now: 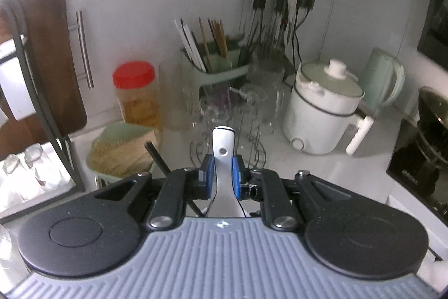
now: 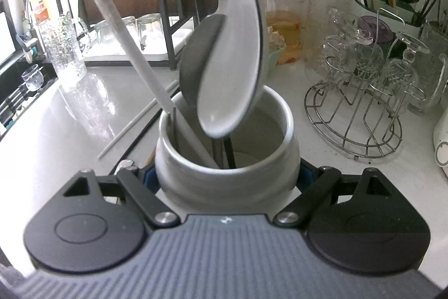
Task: Organize utensils
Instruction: 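Lower the spatula head-first into the mug, then open the left gripper to release the spatula into the mug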
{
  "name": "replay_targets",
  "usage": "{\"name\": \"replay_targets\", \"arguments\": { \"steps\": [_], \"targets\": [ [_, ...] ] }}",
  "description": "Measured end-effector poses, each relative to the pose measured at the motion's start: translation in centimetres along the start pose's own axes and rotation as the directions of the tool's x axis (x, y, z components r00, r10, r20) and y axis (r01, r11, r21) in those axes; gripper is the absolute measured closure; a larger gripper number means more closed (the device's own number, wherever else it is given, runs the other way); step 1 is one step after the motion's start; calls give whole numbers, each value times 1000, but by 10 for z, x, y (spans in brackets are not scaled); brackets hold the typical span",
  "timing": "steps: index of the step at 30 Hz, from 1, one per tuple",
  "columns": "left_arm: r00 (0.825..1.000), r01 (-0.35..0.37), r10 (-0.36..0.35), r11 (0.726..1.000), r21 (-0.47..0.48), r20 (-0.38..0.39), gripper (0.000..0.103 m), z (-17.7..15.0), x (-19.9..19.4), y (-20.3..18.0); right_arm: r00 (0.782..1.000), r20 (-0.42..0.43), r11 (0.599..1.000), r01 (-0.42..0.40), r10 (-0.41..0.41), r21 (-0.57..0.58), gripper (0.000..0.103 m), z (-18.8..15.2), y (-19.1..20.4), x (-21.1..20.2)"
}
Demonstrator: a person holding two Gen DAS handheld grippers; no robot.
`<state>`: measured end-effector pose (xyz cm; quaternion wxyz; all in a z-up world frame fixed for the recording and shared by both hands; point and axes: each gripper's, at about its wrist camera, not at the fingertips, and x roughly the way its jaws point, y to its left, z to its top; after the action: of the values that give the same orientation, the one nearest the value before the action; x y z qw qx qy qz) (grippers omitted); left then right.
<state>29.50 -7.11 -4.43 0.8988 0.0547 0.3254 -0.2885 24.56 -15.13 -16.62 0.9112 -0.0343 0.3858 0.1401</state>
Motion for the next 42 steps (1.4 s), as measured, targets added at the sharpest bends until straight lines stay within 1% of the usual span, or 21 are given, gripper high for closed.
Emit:
{"name": "replay_targets", "arguments": {
  "steps": [4,9,12,17,19,23,26,27,28,30,42],
  "targets": [
    [1000,3,-3,1000,12,-31,86,-8,11,-1,1000,2,1000,-2,2,-1,12,0,0,0],
    [998,12,-10,999,36,-56,87,-10,15,-8,1000,3,1000,-2,2,-2,12,0,0,0],
    [995,6,-1,999,41,-100,87,-7,14,-11,1000,3,1000,-5,5,-4,12,-1,0,0],
    [979,5,-4,1000,3,-202,87,-3,9,-8,1000,8,1000,-8,8,-5,12,-2,0,-2],
    [973,9,-12,1000,-16,-229,87,-3,7,-6,1000,8,1000,-8,8,-5,12,-2,0,-2],
    [955,18,-43,996,-88,-294,87,-4,9,1,1000,11,1000,-8,8,-9,12,-2,1,-3],
    [944,15,-54,992,-122,-325,87,-5,15,6,1000,12,1000,-10,10,-18,12,-2,1,-2],
    [942,13,-55,992,-128,-332,88,-4,17,7,1000,12,1000,-13,13,-19,12,-2,1,-3],
    [940,10,-54,991,-132,-337,92,-5,18,8,1000,13,1000,-14,14,-20,12,-2,1,-3],
    [937,6,-52,991,-136,-345,94,-5,22,9,1000,13,1000,-17,18,-23,12,-2,1,-3],
    [925,-3,-71,981,-194,-372,94,-12,34,18,1000,15,999,-25,25,-30,12,-3,1,-3]
  ]
}}
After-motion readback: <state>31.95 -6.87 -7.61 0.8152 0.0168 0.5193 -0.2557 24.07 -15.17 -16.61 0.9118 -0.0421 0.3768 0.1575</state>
